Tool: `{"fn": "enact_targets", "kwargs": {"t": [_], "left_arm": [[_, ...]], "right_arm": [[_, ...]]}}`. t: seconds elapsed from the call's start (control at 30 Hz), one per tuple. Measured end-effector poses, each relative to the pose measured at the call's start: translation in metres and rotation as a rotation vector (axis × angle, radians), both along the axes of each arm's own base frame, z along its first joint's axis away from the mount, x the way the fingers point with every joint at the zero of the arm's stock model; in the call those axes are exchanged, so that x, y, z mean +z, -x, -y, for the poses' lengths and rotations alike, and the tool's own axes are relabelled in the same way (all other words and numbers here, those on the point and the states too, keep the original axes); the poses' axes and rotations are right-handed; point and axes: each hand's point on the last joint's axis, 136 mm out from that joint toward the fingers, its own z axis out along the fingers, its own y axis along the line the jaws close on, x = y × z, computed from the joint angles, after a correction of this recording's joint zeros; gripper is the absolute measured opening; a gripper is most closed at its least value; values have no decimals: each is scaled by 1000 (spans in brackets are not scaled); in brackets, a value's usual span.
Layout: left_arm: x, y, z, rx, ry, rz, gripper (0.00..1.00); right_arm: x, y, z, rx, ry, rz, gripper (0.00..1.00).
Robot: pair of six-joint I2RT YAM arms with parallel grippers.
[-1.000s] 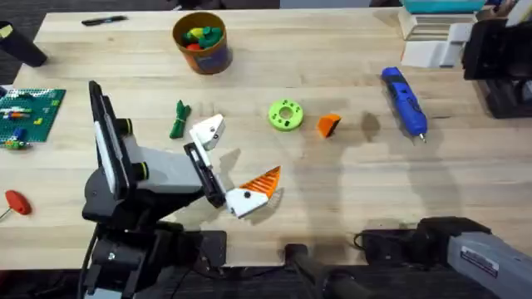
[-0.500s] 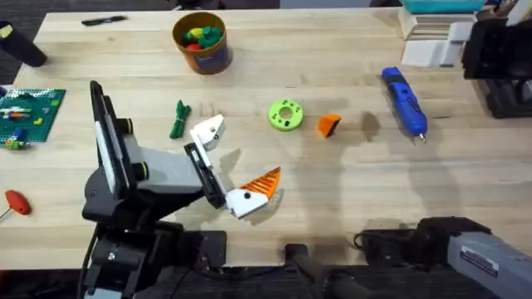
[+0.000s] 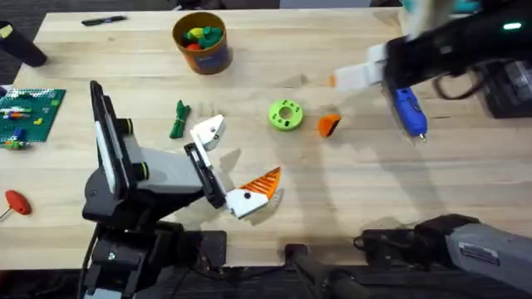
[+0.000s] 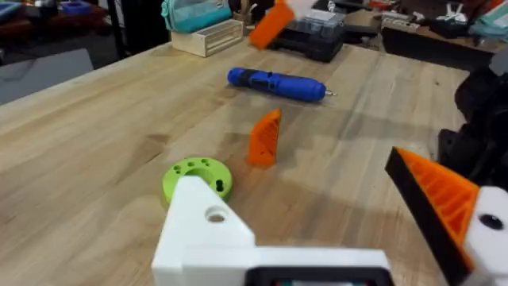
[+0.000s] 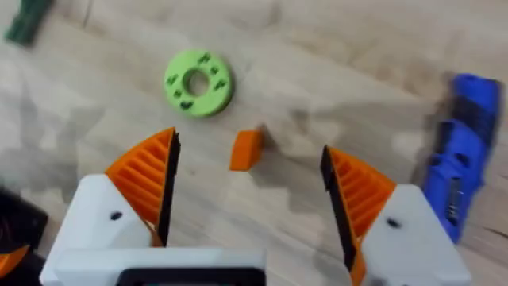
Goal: Pick up the gripper from the table and insert it into the empty holder that is missing its gripper. Then pick up a screw, insert it into the mounting hole, and use the screwdriver to tighten it. Finally, clean up the table by picking up the vegetable and placing it into the bucket.
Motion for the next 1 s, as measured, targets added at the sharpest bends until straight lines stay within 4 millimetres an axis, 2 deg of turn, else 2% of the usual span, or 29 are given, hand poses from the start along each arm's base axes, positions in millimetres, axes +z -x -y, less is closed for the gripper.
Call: {"fn": "enact_targets", "kwargs": {"t": [0.17,0.43,0.47,0.57,0.73,0.77,0.83,0.87,1.0], "left_arm": [[0,0,0,0,0,0,985],[0,0,0,0,0,0,985],[0,0,0,0,0,0,985],[0,0,0,0,0,0,985],[0,0,0,0,0,0,985],[0,0,0,0,0,0,985],[0,0,0,0,0,0,985],[0,0,0,0,0,0,985],[0,0,0,0,0,0,986]], "right_arm": [[-33,9,-27,117,64,-104,983],[-72,18,-21,170,179,-239,988],[-87,19,-19,184,204,-286,977],[-100,19,-19,193,220,-328,895],[-115,20,-18,204,241,-373,680],[-115,20,-18,207,243,-375,593],[-116,20,-17,207,243,-376,384],[-116,21,-17,210,247,-379,31],[-116,24,-16,211,251,-390,5]]}}
